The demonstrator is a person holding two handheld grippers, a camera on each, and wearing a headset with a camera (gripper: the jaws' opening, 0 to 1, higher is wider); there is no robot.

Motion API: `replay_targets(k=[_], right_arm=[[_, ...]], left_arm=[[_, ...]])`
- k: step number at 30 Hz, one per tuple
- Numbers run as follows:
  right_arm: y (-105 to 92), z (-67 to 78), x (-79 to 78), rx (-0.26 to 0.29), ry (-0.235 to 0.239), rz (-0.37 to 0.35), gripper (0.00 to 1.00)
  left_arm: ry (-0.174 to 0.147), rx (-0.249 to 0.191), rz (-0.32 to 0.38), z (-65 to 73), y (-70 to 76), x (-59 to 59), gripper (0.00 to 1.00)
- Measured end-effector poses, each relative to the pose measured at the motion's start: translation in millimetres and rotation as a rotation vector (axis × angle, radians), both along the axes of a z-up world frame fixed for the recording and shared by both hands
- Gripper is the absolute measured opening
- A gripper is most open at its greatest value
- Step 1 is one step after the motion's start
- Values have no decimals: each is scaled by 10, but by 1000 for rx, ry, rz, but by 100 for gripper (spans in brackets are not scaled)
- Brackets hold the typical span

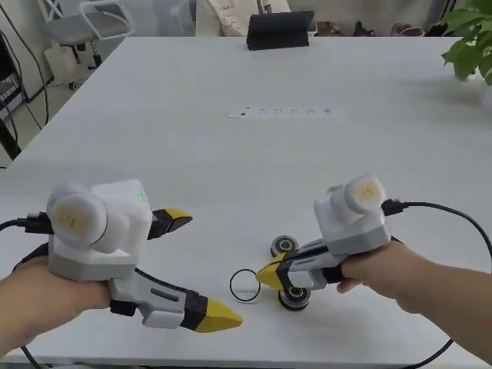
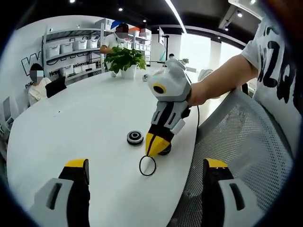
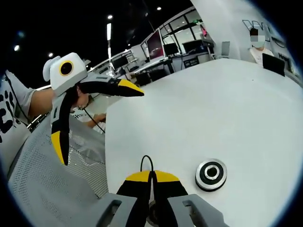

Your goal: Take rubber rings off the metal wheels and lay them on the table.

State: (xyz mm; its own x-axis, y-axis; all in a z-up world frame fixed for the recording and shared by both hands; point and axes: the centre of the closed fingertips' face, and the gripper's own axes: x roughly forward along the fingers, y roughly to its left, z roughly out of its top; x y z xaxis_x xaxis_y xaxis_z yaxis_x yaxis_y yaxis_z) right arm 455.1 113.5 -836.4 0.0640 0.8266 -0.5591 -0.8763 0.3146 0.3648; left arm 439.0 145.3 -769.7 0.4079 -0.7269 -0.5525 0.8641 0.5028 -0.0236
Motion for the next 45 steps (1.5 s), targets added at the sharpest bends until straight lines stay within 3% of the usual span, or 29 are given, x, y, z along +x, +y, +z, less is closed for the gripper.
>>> replay_targets(k=[4,10,29,31,45], right_arm=[[-8,-25,22,-27,-55,16,0],[-29,0,83,-24,-89,-2,5],[-171,271,179,67,-111,-73,15],[-199,310,166,75,-118,-78,16],[-465,476,200,129,-132,-142,21]], left_arm=[[6,2,1,-16,4,-8,99],[8,1,1,-10,-1,-8,99],[13,3,-9,-11,-39,-1,97],[-1,5,-12,5,-41,13,93],[9,3,-34,12,-138,28,90]])
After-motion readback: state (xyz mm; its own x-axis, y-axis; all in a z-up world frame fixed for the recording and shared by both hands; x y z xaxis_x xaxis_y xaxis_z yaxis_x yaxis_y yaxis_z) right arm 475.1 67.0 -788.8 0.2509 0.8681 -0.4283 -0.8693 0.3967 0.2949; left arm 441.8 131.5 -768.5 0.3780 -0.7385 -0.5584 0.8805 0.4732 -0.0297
